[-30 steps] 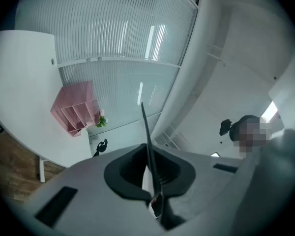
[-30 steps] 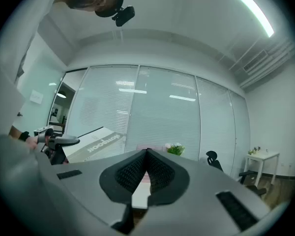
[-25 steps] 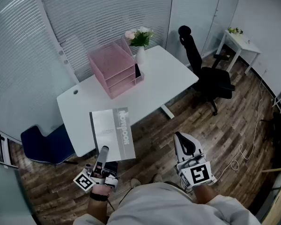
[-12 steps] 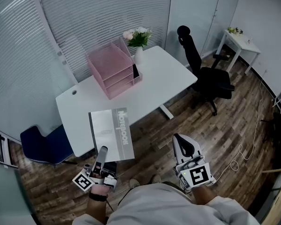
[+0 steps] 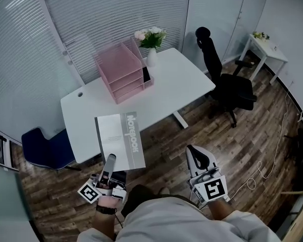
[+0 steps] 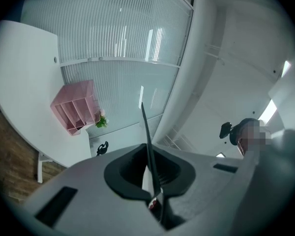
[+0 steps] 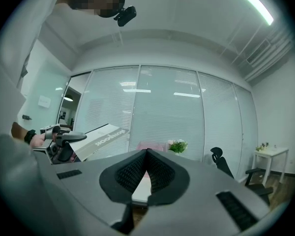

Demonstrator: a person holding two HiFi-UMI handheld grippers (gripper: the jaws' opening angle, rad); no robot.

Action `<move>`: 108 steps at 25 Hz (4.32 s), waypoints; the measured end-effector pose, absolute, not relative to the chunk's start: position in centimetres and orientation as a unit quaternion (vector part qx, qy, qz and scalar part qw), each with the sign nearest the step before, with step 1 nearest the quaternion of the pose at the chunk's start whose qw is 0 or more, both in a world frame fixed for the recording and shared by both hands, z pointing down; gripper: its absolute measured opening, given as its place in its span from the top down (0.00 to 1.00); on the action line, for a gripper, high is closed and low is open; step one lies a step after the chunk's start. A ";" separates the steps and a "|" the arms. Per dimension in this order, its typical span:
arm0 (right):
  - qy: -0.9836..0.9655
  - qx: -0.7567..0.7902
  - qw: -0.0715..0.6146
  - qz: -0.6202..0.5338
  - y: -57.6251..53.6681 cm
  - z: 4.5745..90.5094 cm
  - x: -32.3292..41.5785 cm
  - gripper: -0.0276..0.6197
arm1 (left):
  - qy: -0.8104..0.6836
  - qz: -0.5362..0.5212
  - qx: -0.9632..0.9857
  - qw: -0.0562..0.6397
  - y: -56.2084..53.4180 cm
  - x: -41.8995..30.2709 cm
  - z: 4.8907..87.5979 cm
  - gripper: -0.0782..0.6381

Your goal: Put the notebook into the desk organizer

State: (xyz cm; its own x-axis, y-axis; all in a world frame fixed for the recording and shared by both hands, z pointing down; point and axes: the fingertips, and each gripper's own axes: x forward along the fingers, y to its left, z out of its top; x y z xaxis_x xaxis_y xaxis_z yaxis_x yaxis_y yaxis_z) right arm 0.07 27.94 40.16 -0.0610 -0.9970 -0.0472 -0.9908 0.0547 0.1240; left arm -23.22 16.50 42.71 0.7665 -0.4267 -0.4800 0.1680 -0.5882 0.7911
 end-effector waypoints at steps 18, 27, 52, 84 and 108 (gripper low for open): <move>-0.722 0.688 0.048 -0.056 13.1 41.1 6.8 0.94 | -0.074 -0.347 0.817 0.454 1.4 -16.3 43.5 0.87; -0.732 0.677 0.050 -0.063 -1.0 39.3 7.9 0.94 | -0.074 -0.362 0.805 0.464 -11.1 -13.7 41.9 0.87; -0.816 0.573 0.068 -0.038 -19.4 39.6 17.7 0.94 | -0.295 -0.371 0.695 0.540 -29.5 -4.0 46.5 0.87; -0.821 0.569 0.045 0.009 -22.8 42.3 22.0 0.94 | -0.439 -0.314 0.565 0.624 -34.8 -4.8 53.0 0.63; -0.837 0.547 -0.007 0.019 -25.5 43.0 23.5 0.94 | -0.557 0.187 0.756 0.288 -31.5 -1.7 53.4 0.27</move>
